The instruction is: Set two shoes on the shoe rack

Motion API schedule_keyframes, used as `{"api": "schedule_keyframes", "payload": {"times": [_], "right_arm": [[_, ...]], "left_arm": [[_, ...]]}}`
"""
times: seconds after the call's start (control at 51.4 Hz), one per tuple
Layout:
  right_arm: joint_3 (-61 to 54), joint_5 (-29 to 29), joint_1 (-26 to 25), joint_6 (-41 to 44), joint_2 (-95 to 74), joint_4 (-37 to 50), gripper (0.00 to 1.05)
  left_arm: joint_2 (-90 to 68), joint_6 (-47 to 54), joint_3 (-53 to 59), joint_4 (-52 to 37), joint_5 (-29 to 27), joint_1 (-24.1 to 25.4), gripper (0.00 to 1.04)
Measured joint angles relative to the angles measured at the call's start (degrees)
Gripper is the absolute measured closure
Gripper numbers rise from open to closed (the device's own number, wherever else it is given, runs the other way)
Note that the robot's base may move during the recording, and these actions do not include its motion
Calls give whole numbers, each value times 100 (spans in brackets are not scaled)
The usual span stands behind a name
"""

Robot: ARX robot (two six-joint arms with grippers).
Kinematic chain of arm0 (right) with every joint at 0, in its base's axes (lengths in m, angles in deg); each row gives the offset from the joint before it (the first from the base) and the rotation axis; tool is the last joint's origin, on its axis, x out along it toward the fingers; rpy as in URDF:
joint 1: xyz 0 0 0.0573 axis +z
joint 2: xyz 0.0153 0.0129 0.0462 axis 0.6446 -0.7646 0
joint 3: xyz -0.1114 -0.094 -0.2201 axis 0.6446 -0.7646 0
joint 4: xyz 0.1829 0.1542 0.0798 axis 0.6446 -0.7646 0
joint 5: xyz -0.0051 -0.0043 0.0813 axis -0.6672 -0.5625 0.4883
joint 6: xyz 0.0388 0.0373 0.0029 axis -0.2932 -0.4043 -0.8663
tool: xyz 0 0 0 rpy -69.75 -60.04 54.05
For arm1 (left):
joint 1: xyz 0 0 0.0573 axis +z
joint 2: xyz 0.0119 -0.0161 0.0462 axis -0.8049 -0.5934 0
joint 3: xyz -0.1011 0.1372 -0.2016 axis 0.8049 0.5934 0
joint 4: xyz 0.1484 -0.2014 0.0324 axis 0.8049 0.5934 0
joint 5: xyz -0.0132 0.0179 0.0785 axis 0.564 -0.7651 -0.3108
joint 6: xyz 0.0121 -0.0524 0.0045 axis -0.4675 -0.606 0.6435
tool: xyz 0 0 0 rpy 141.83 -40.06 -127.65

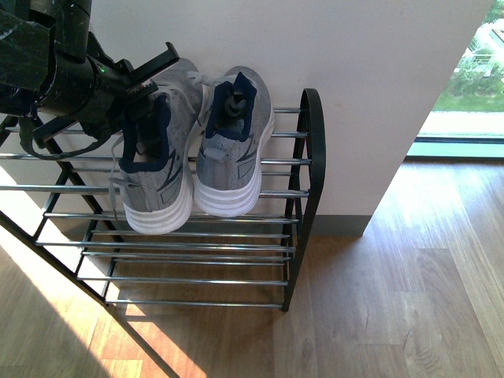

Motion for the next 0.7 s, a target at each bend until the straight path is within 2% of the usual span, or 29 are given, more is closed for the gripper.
{"api": "schedule_keyframes", "payload": {"times": [0.35,0.389,0.526,0.584,0.701], "right_arm": [[0,0,0,0,0,0,9],[0,2,0,0,0,0,9],[0,2,0,0,0,0,9],[0,2,0,0,0,0,9],[0,2,0,0,0,0,9]], "left_arm": [[-553,92,-824,485,166,42,103],[-566,118,-863,538,160,39,99],[-474,382,-859,518,-149,-24,72],[-378,437,-774,437,-232,-50,65],[212,579,-323,120,-662,-177,42]]}}
